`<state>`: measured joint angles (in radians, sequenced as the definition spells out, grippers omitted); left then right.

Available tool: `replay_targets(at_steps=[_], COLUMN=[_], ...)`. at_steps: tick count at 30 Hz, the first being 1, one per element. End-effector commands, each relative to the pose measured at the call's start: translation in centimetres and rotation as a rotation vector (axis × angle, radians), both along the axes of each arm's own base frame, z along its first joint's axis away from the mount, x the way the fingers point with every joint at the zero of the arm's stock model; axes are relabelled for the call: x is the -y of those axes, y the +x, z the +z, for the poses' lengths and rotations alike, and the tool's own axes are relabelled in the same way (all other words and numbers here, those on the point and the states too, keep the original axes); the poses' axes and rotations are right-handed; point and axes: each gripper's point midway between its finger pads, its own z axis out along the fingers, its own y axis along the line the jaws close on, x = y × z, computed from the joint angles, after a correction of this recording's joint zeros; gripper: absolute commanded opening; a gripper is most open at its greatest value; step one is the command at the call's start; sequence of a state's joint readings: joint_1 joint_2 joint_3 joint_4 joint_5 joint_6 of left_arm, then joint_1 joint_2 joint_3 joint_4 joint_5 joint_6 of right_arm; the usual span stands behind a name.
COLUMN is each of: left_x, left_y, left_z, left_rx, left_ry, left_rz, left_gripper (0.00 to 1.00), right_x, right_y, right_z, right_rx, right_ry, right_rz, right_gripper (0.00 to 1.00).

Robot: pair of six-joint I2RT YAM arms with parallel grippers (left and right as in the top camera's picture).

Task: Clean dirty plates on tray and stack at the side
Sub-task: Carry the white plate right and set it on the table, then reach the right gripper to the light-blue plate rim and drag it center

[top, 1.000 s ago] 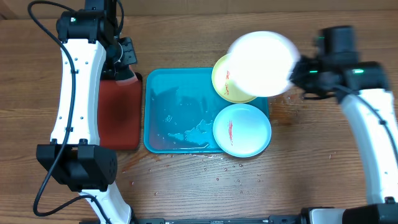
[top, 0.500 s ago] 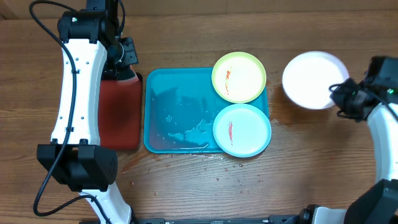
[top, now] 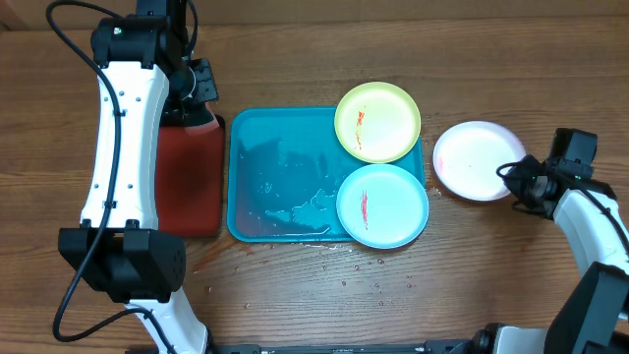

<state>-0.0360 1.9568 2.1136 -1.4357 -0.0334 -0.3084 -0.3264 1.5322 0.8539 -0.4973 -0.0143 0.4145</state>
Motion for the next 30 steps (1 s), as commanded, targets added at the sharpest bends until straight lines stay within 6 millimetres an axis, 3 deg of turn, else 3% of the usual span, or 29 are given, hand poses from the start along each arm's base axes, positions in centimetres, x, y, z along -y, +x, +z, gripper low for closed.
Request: replay_targets(at_steps=[1,5,13,23,30], left_x=[0.3,0.3,0.4,0.7,0.7], left_y=[-0.1,-0.1,-0.1,-0.2,-0.2], left_z=[0.5,0.5,0.5,0.5,0.4], left_rx=[0.014,0.013,0.013,0.013,0.01], left_ry=[-0.009,-0.009,-0.009,-0.009,-0.009], left_rz=[-0.005,-0.005,-0.007,-0.013,-0.014], left_gripper=[0.04,0.04,0.04,0.04,0.04], right_x=[0.2,-0.5,-8.0,-14.2,-16.0], right_y=[-0.2,-0.3,0.0,-1.5,-2.4], right_z=[-0.7,-0.7,3.0,1.6,-0.9], right_rx=[-0.02,-0.032,-0.001,-0.122,-0.237], right_ry=[-0.007,0.031,0.3,0.245,0.122], right_rz=[-0.006,0.015,0.327,0.515,0.573], right_gripper=[0.27,0.29,0.3,0.3,0.3])
